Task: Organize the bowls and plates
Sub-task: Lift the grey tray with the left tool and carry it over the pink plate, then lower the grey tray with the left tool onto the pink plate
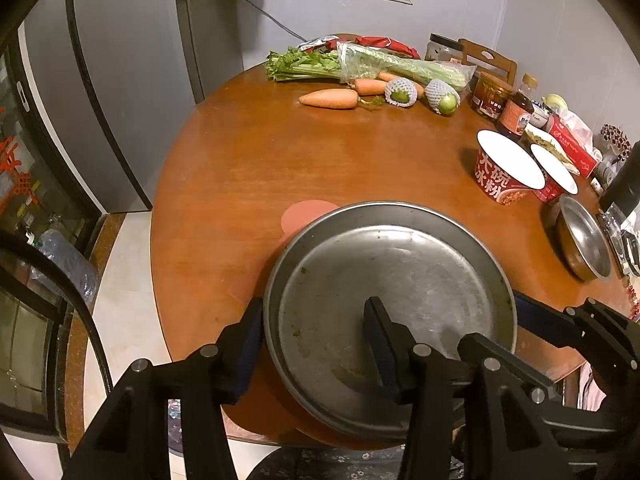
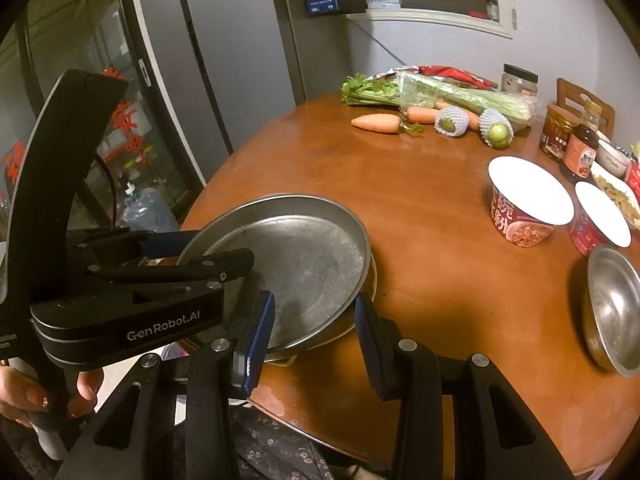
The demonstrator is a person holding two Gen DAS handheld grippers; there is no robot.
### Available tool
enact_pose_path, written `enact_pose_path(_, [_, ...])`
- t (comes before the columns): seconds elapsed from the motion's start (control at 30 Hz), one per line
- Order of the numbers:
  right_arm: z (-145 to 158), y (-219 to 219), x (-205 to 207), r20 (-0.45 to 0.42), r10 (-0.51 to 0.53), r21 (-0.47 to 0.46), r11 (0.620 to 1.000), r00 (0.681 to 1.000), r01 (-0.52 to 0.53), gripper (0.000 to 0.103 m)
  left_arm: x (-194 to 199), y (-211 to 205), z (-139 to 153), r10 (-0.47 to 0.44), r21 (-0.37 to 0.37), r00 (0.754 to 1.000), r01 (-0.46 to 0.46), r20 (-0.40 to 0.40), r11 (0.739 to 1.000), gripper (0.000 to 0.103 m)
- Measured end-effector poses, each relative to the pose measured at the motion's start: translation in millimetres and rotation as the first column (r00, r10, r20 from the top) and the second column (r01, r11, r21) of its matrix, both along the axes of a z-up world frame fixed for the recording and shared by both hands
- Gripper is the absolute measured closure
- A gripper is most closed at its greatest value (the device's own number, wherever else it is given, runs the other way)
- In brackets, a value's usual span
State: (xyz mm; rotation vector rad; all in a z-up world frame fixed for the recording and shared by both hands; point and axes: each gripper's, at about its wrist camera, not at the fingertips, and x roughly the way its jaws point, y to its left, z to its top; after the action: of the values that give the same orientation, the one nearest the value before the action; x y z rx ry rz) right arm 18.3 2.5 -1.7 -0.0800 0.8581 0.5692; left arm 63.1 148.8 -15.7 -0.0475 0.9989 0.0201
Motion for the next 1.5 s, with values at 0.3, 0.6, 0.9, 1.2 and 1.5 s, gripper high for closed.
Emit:
enact_pose_path(0.3, [-0.5, 2.2, 1.3, -0.001, 0.008, -0.001, 1.0, 1.0, -0.008, 0.06, -2.2, 0.5, 4.6, -0.003, -0.007, 1.0, 0.003, 0.009, 1.0, 0.048])
enact_pose_path(0.6, [3.7, 1.0, -1.2, 0.006, 0.015, 0.002, 1.0, 1.0, -0.015, 0.059, -6.2, 3.9, 15.8, 0.004, -0.009, 0.999, -0.003, 0.044, 1.0, 0.04])
enact_pose_path(0.9, [17.2, -2.5, -5.8, 0.035, 0.006, 0.015, 1.0, 0.999, -0.007, 0.057, -13.6, 10.0, 27.8, 0.014, -0.015, 0.997, -0.013, 0.075, 1.0, 0.037])
enact_pose_path(1.2, [31.2, -23.1, -5.6, 0.075, -0.055, 0.02, 0.998, 0.996, 0.054, 0.057, -24.7, 31.0, 28.7, 0.058, -0.029, 0.995, -0.056, 0.076, 0.998, 0.035])
enact_pose_path(1.5, [20.6, -42.3, 0.2, 0.001, -0.093, 0.061, 0.994, 0.996, 0.092, 0.055, -25.9, 53.9, 10.0, 0.058, -0.203, 0.998, -0.052, 0.024, 0.978, 0.025])
